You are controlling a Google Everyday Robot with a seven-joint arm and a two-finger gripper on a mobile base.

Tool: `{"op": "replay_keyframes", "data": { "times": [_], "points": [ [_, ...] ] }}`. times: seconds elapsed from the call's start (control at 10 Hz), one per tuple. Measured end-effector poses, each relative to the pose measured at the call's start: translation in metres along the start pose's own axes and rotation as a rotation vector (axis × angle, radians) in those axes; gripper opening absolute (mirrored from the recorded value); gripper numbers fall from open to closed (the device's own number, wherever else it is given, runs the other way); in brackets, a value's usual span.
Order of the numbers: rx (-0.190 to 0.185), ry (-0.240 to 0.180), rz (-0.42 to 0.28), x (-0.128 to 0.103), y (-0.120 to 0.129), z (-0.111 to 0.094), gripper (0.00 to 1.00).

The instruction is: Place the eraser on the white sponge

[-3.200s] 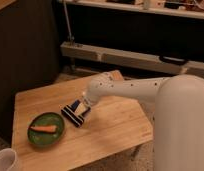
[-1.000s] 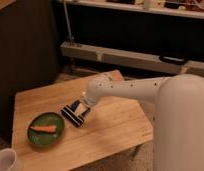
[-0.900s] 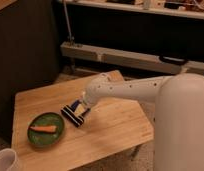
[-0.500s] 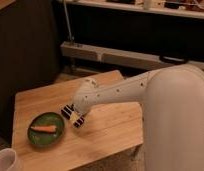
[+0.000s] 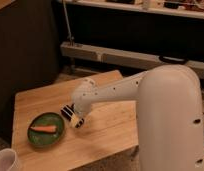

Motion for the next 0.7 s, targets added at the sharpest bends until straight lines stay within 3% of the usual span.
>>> {"op": "replay_keyframes", "data": {
  "times": [0.3, 0.7],
  "points": [
    [-0.032, -0.005, 0.001, 0.002, 0.008, 0.003, 0.8],
    [-0.047, 0.025, -0.006, 0.005, 0.023, 0.017, 0.8]
  ]
}}
